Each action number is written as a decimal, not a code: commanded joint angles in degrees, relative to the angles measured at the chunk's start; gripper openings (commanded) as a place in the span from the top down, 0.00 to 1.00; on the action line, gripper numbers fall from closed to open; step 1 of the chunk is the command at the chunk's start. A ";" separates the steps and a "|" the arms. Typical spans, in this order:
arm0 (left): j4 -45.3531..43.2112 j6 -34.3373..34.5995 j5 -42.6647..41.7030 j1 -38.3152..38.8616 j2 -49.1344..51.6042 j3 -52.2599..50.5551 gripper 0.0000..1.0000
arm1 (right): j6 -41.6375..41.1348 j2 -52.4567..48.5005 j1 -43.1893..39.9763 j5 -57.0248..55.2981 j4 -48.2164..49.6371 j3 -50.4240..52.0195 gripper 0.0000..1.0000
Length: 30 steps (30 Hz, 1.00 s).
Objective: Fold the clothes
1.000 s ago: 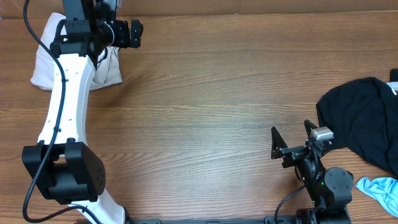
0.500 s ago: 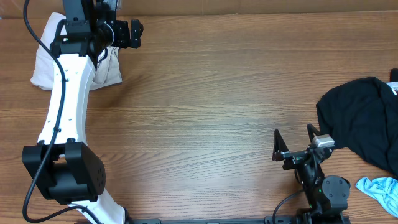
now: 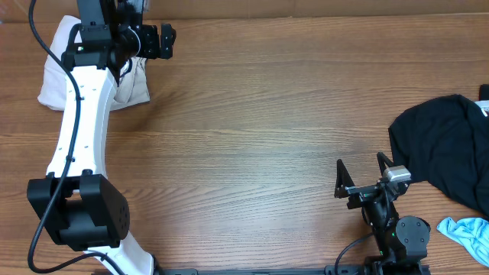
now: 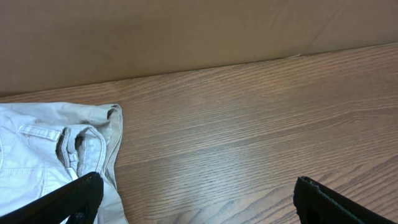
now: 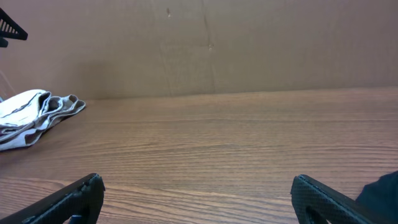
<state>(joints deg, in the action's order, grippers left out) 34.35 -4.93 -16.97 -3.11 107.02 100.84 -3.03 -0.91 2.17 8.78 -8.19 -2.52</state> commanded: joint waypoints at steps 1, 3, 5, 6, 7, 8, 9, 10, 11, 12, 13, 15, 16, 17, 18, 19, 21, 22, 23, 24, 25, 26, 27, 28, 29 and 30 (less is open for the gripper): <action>-0.04 -1.31 -0.46 -0.24 0.24 0.24 0.00 | -0.42 0.74 -0.33 0.26 0.42 0.33 0.00; -0.04 -1.33 -0.46 -0.24 0.24 0.24 0.00 | -0.42 0.74 -0.33 0.26 0.42 0.33 0.00; -0.04 -1.31 -0.46 -0.24 0.24 0.24 0.00 | -0.42 0.74 -0.33 0.26 0.42 0.33 0.00; -0.04 -1.31 -0.46 -0.24 0.24 0.24 0.00 | -0.42 0.74 -0.33 0.26 0.42 0.33 0.00; -0.04 -1.31 -0.46 -0.24 0.24 0.24 0.00 | -0.42 0.74 -0.33 0.26 0.42 0.33 0.00; -0.04 -1.31 -0.46 -0.24 0.24 0.24 0.00 | -0.42 0.74 -0.33 0.26 0.42 0.33 0.00; -0.04 -1.31 -0.46 -0.24 0.24 0.24 0.00 | -0.42 0.74 -0.33 0.26 0.42 0.33 0.00; 0.00 -1.31 -0.50 -0.24 0.24 0.24 0.00 | -0.42 0.74 -0.33 0.26 0.42 0.33 0.00; 0.20 -1.31 -0.37 -0.24 0.20 0.24 0.00 | -0.42 0.74 -0.33 0.26 0.42 0.33 0.00; 0.20 -1.31 -0.35 -0.28 0.02 0.24 0.00 | -0.42 0.74 -0.33 0.26 0.42 0.33 0.00; 0.44 -1.31 -0.46 -0.28 -0.50 0.24 0.00 | -0.42 0.74 -0.33 0.26 0.42 0.33 0.00; 0.61 -1.31 -0.44 -0.26 -1.27 0.24 0.00 | -0.42 0.74 -0.33 0.26 0.42 0.33 0.00; 0.61 -1.31 -0.44 -0.15 -1.66 0.24 0.00 | -0.42 0.74 -0.33 0.26 0.42 0.33 0.00; 0.96 -1.31 -0.44 -0.04 -2.12 0.24 0.00 | -0.42 0.74 -0.33 0.26 0.42 0.33 0.00; 1.49 -1.31 -0.44 -0.04 -2.73 0.24 0.00 | -0.42 0.74 -0.33 0.26 0.42 0.33 0.00; 1.99 -1.31 -0.44 -0.07 -3.52 0.24 0.00 | -0.42 0.74 -0.33 0.26 0.42 0.33 0.00; 3.34 -1.31 -0.44 0.02 -5.97 0.13 0.00 | -0.42 0.74 -0.33 0.26 0.42 0.33 0.00; 4.11 -1.29 -0.44 0.13 -7.02 0.13 0.00 | -0.42 0.74 -0.33 0.26 0.42 0.33 0.00; 5.11 -1.31 -0.44 0.24 -8.52 0.13 0.00 | -0.42 0.74 -0.33 0.26 0.42 0.33 0.00; 6.03 -1.33 0.20 0.31 -10.12 0.13 0.00 | -0.42 0.74 -0.33 0.26 0.42 0.33 0.00; 6.32 -1.31 2.49 0.31 -11.80 0.13 0.00 | -0.42 0.74 -0.33 0.26 0.42 0.33 0.00; 6.27 -1.33 6.27 0.31 -13.53 0.13 0.00 | -0.42 0.74 -0.33 0.26 0.42 0.33 0.00; 6.34 -1.33 9.94 0.31 -15.34 0.13 0.00 | -0.42 0.74 -0.33 0.26 0.42 0.33 0.00; 6.32 -1.31 13.03 0.31 -17.11 0.13 0.00 | -0.42 0.74 -0.33 0.26 0.42 0.33 0.00; 6.36 -1.33 15.10 0.31 -18.60 0.13 0.00 | -0.42 0.74 -0.33 0.26 0.42 0.33 0.00; 6.67 -1.33 17.66 0.31 -20.65 0.11 0.00 | -0.42 0.74 -0.33 0.26 0.42 0.33 0.00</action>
<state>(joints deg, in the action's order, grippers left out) 40.77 -4.93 -9.19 -2.98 92.71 100.75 -3.03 -0.89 2.17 8.78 -8.16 -2.52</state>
